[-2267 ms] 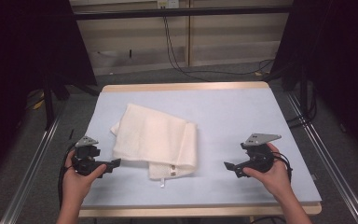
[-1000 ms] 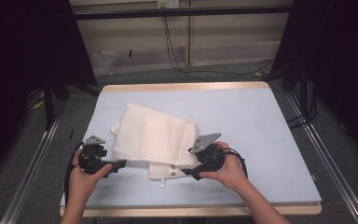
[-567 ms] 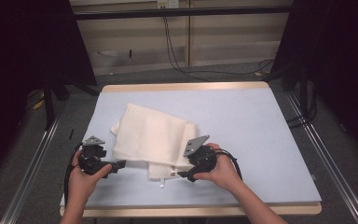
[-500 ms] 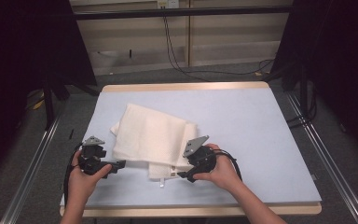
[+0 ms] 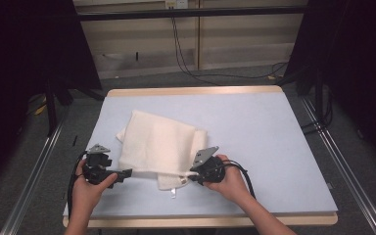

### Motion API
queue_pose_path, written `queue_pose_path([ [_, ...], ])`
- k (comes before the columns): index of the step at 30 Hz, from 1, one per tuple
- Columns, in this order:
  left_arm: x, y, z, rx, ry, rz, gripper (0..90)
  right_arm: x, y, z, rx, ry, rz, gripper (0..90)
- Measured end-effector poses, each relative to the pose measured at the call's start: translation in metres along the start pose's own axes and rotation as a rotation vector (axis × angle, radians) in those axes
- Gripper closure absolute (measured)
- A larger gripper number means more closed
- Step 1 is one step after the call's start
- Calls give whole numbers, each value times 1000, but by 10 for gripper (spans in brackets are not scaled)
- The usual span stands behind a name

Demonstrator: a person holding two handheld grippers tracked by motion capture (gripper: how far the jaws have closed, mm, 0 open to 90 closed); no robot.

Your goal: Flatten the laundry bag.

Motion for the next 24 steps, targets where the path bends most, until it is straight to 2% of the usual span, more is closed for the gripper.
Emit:
queue_pose_path([
  [3, -1, -1, 0, -1, -5, -9, 61, 0, 1, 3, 10, 16, -24, 822],
  [6, -2, -2, -1, -3, 5, -10, 62, -3, 10, 11, -47, -84, 12, 833],
  [7, -2, -2, -1, -3, 5, -10, 63, -3, 10, 11, -47, -84, 12, 833],
  [8, 0, -2, -1, 5, -7, -5, 65, -8, 17, 15, -74, -136, 8, 836],
  [9, 0, -2, -1, 5, -7, -5, 67, -8, 17, 15, -74, -136, 8, 836],
  [10, -1, -2, -1, -6, -3, -6, 68, -13, 23, 19, -105, -173, 26, 837],
  [11, -3, -2, 0, -13, 6, -3, 71, -16, 26, 21, -112, -185, 23, 837],
  [13, -4, -2, 0, -11, 0, -10, 75, -18, 28, 22, -121, -199, 21, 838],
  [14, -5, -3, 0, -8, -10, -11, 75, -20, 31, 24, -132, -213, 19, 838],
  [15, -6, -4, 1, -1, -16, -14, 75, -25, 36, 27, -157, -252, 18, 838],
  [16, -10, -7, 1, 7, -26, -28, 76, -27, 39, 28, -169, -271, 20, 839],
  [17, -10, -7, 1, 7, -26, -28, 76, -27, 39, 28, -169, -271, 20, 839],
  [18, -15, -12, 2, 3, -34, -40, 76, -32, 43, 30, -192, -300, 16, 839],
  [19, -15, -12, 2, 3, -34, -40, 76, -32, 43, 30, -192, -300, 16, 839],
  [20, -19, -14, 4, 5, -44, -40, 79, -37, 48, 31, -204, -330, 15, 839],
  [21, -19, -14, 4, 5, -44, -40, 82, -37, 48, 31, -204, -330, 15, 839],
  [22, -21, -15, 5, 2, -45, -42, 87, -41, 51, 32, -229, -363, 19, 840],
  [23, -25, -17, 6, 0, -49, -62, 93, -43, 52, 32, -231, -381, 18, 840],
  [24, -26, -19, 6, -3, -61, -63, 95, -45, 53, 31, -235, -393, 19, 840],
])
Point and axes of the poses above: each handheld gripper's, and its own axes: y roughly backward along the jaws, z roughly out of its top, x roughly to its left, the point moved 4 cm from there along -y, roughly forward along the jaws, and after that the axes turned 3 degrees about -z, right-handed, at the moved point
